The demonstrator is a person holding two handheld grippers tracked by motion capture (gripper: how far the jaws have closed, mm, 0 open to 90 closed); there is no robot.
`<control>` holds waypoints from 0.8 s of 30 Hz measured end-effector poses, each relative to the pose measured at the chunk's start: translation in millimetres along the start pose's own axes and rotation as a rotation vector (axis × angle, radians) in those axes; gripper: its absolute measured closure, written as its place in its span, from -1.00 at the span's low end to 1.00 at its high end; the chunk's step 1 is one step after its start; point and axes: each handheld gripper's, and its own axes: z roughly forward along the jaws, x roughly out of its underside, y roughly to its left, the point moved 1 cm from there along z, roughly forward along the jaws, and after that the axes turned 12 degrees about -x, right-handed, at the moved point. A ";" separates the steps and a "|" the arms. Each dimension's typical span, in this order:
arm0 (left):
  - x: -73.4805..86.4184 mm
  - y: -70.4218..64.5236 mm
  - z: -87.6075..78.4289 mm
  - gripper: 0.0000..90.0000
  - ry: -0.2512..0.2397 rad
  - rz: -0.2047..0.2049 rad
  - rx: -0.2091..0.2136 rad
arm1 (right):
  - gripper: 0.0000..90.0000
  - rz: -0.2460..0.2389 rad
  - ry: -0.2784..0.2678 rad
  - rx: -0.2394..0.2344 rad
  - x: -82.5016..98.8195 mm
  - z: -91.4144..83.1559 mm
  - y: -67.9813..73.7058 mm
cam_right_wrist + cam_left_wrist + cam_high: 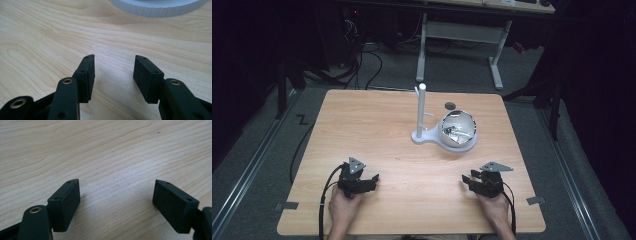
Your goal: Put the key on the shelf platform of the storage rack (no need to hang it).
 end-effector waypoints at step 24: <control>0.4 -0.3 -0.5 -0.50 0.001 0.001 0.000 | -0.02 -0.098 0.033 0.080 2.4 8.1 12.8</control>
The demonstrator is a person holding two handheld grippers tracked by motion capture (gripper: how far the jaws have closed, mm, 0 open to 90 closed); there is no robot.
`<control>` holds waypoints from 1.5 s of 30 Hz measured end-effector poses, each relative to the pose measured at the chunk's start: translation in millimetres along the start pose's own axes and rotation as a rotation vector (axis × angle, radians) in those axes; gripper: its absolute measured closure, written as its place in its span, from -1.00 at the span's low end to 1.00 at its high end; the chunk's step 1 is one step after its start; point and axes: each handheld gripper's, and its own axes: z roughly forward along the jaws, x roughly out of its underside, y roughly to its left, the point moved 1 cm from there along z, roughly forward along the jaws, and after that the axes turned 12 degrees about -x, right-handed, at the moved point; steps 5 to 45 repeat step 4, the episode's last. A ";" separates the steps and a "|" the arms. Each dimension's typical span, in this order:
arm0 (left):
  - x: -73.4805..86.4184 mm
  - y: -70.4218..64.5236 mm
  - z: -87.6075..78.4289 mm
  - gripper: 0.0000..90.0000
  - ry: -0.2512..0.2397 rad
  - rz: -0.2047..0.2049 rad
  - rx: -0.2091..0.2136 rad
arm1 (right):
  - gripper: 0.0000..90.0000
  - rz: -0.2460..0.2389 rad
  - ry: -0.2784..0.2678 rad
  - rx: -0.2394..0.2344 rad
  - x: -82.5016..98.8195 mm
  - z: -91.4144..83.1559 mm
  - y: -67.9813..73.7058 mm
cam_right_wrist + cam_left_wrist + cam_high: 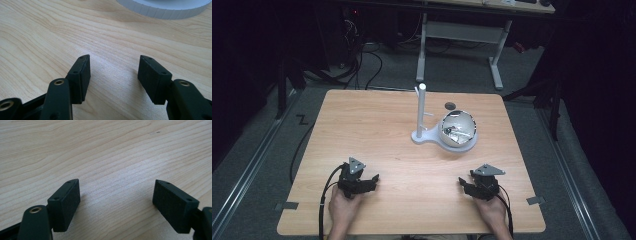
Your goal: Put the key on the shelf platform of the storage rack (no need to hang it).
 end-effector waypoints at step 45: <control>0.0 0.0 0.0 -0.50 0.000 0.000 0.000 | -0.03 -0.001 0.000 0.000 -0.1 0.1 0.1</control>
